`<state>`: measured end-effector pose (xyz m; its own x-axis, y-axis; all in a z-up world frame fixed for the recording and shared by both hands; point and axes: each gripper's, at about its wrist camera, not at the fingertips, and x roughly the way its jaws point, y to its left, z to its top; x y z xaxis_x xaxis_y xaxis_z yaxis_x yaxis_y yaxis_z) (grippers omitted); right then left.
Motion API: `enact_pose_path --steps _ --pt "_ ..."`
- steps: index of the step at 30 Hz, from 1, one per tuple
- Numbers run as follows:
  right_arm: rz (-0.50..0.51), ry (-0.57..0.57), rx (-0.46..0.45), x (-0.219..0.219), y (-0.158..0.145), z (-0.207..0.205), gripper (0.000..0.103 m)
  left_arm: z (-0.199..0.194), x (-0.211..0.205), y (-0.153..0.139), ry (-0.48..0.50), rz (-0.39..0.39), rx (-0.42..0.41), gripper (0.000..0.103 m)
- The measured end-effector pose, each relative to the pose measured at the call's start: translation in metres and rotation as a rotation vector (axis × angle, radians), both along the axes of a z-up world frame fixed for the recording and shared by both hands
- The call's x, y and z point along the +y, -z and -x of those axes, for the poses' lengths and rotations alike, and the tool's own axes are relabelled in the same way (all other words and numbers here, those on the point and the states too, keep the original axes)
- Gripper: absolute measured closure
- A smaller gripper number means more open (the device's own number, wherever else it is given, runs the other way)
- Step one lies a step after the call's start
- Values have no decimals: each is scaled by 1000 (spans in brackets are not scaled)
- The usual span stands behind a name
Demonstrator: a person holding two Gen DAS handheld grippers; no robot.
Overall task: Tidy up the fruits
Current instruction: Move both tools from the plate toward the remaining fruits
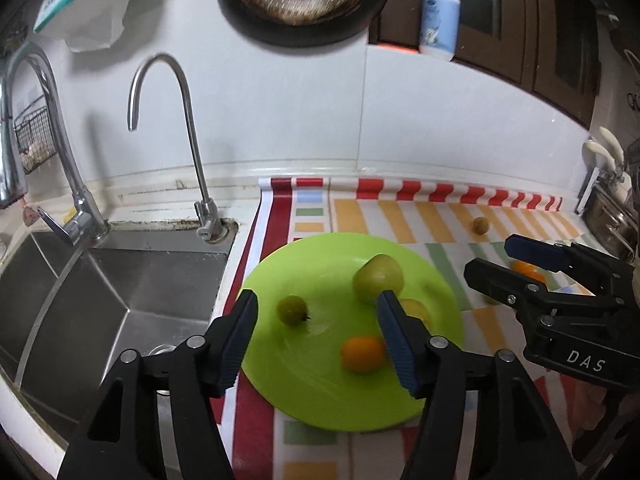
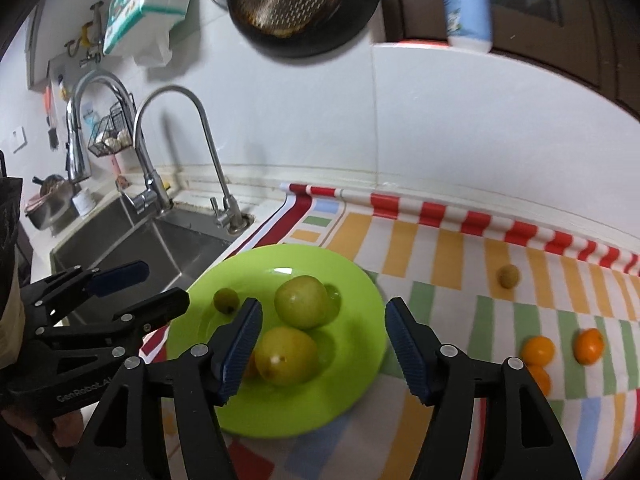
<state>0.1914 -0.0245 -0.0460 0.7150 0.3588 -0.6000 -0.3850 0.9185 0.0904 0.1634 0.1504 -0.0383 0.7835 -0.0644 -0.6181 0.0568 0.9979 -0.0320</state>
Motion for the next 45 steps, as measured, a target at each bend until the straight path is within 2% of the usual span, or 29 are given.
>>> enact_pose_path --steps 5,15,24,34,45 --pt "5 51 -49 -22 -15 25 32 19 -20 -11 28 -14 -35 35" --pt "14 128 -94 -72 -27 66 32 43 -67 -24 99 -6 -85 31" --pt "33 180 -123 -118 -31 80 32 50 -108 -31 130 -7 -114 31" --pt "35 175 -115 -152 -26 74 32 42 -142 -27 151 -26 -122 31" --pt "29 170 -42 -170 2 38 32 1 -165 5 204 -38 -69 31"
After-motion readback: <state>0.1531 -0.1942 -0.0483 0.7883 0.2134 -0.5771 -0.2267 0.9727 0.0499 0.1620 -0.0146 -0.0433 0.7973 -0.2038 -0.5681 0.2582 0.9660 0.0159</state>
